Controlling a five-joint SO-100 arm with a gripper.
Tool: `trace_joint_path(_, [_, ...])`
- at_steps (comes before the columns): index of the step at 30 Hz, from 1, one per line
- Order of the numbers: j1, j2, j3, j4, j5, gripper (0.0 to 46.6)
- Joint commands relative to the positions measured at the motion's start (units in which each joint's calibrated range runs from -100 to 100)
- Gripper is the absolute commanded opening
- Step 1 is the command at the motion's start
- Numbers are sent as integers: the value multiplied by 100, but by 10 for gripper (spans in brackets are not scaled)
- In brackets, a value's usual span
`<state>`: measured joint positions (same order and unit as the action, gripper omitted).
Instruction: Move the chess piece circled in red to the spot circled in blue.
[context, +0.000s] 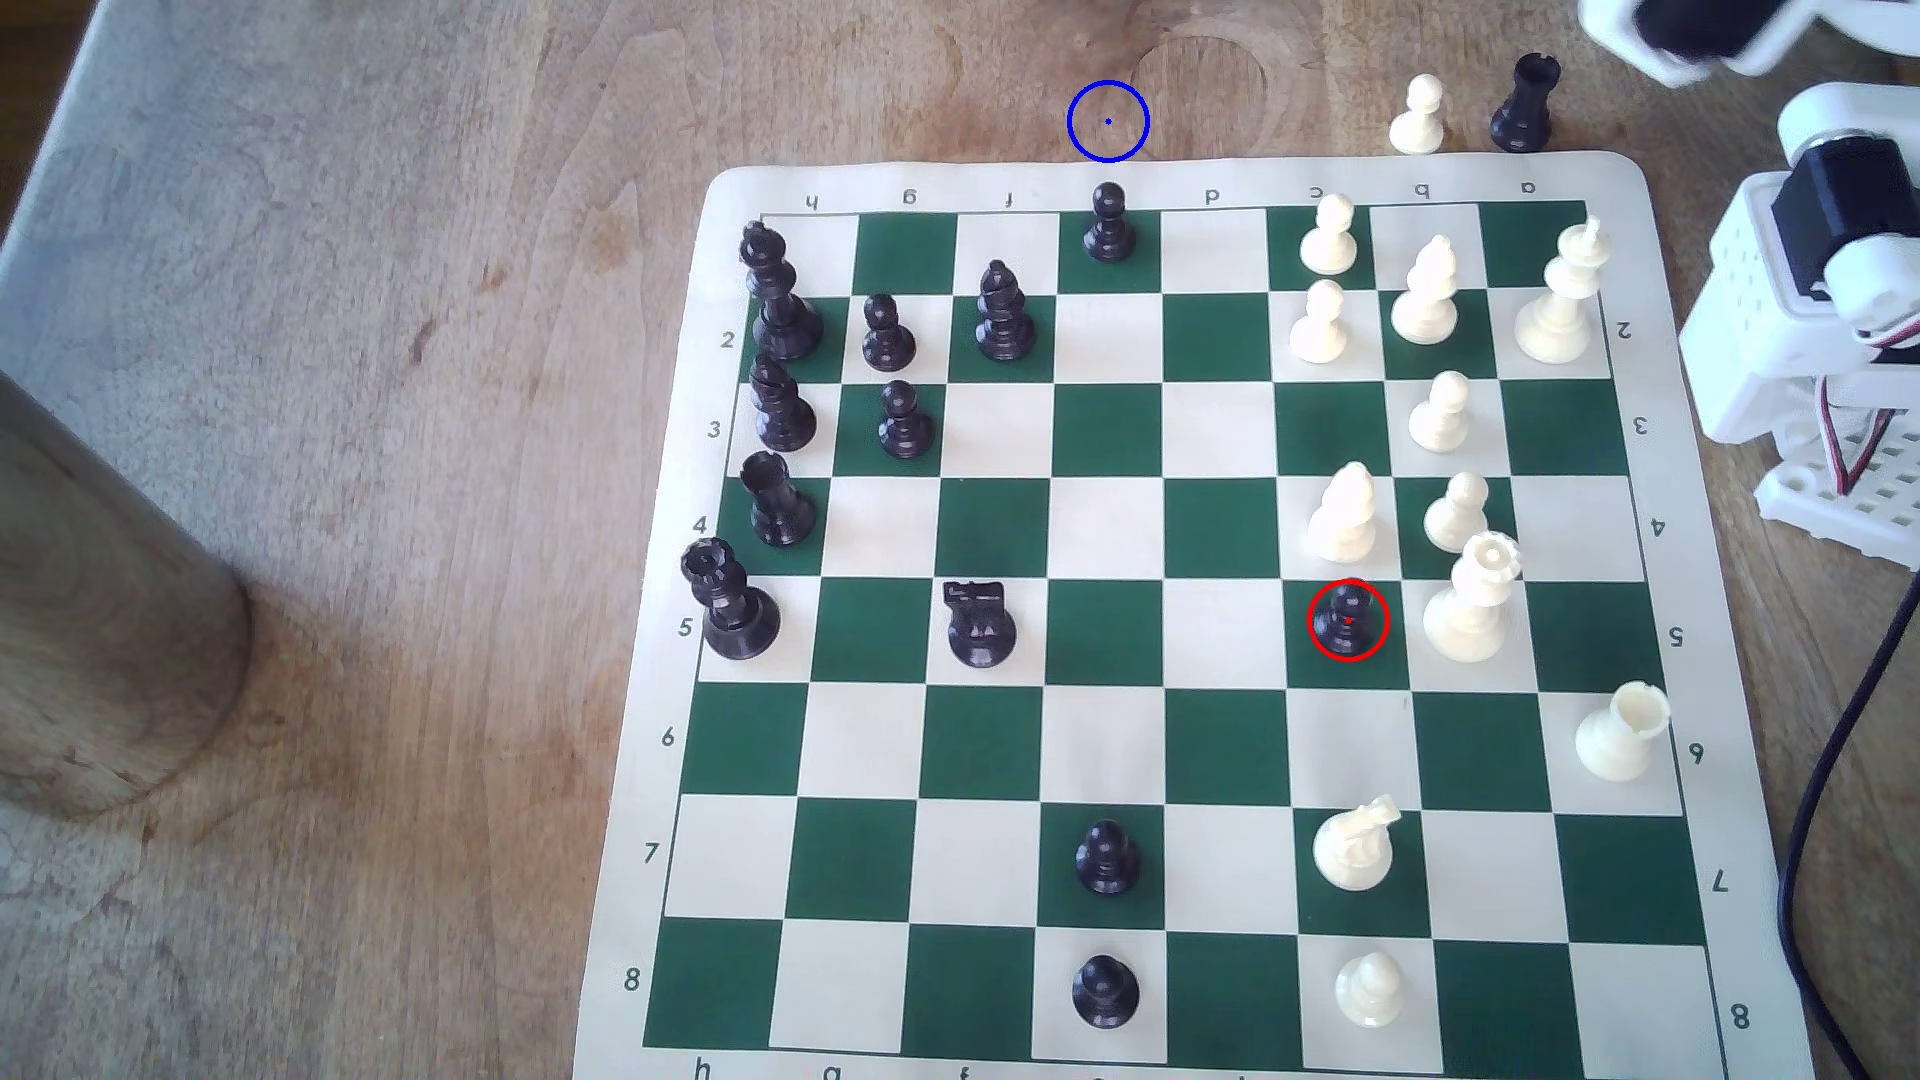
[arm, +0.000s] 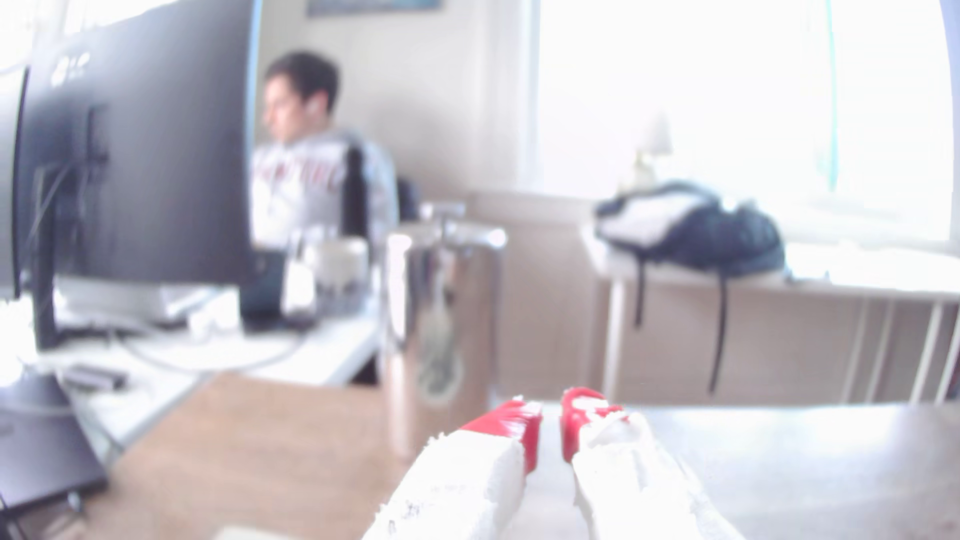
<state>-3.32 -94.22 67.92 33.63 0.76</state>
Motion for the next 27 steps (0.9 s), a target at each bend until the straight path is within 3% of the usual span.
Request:
trace_joint_path(1, [-259, 109, -844, 1609, 88, 38])
trace_joint_path(7, [-900, 76, -717, 3443, 361, 37])
trace_joint_path(9, [-1244, 262, -781, 3820, 249, 36])
trace_joint_path(14, [-1479, 950, -835, 4033, -127, 37])
trace_joint_path(19, [-1573, 1850, -1098, 3796, -718, 35])
trace_joint_path(21, [-1651, 2334, -1406, 3910, -835, 39])
trace_joint_path(27, [-1886, 2970, -1515, 4148, -864, 76])
